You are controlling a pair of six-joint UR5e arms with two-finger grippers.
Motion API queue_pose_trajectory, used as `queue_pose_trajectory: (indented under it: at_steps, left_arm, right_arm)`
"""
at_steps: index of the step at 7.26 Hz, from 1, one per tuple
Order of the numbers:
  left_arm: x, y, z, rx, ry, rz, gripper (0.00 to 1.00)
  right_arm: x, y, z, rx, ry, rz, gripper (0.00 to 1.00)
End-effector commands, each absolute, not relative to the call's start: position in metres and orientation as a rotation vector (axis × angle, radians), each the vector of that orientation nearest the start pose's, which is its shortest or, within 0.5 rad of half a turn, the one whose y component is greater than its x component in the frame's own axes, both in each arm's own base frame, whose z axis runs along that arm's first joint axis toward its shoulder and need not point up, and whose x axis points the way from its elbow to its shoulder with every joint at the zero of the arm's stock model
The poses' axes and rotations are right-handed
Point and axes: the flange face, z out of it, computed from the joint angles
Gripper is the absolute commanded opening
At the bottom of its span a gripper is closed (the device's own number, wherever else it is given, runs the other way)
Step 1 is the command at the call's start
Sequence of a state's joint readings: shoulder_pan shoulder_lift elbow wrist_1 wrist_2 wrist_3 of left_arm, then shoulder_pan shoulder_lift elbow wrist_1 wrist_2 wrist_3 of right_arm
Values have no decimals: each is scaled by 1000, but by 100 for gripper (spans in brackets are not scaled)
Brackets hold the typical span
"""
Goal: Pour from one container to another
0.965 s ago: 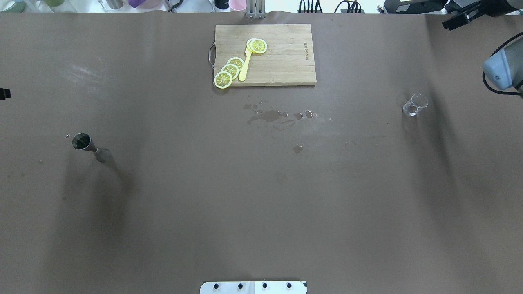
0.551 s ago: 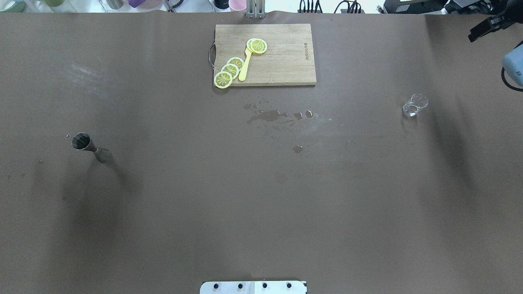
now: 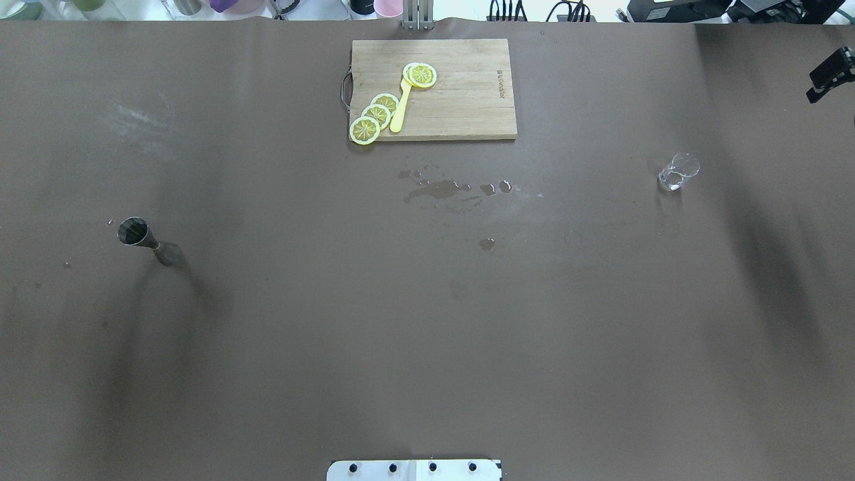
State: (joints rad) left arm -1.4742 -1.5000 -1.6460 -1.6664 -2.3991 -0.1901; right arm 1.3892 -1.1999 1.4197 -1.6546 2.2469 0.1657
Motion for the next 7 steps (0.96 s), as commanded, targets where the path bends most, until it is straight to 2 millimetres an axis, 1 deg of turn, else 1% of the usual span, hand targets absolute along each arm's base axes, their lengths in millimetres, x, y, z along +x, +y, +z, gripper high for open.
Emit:
queue_pose_trajectory:
  at_steps: [1, 2, 3, 4, 5, 6, 7]
  left_arm:
    - [-29, -459, 643, -28, 911, -78, 99]
    - [-31, -459, 642, -25, 910, -80, 99]
    - [-32, -460, 632, -6, 899, -73, 99]
    - [-32, -456, 636, -13, 895, -73, 99]
    - [-33, -456, 630, -3, 894, -70, 99]
    - [-35, -448, 630, 0, 893, -72, 99]
    - [-35, -436, 641, -22, 891, -81, 99]
  right_arm:
    - [-29, -611, 533, -104, -730, 3, 100]
    - [-17, -581, 561, -147, -799, 39, 100]
    - [-8, -568, 573, -165, -816, 62, 100]
    - [7, -549, 597, -195, -811, 102, 100]
    - [23, -537, 611, -203, -802, 136, 100]
    - [43, -529, 622, -188, -803, 173, 100]
    - [44, -526, 629, -168, -802, 167, 100]
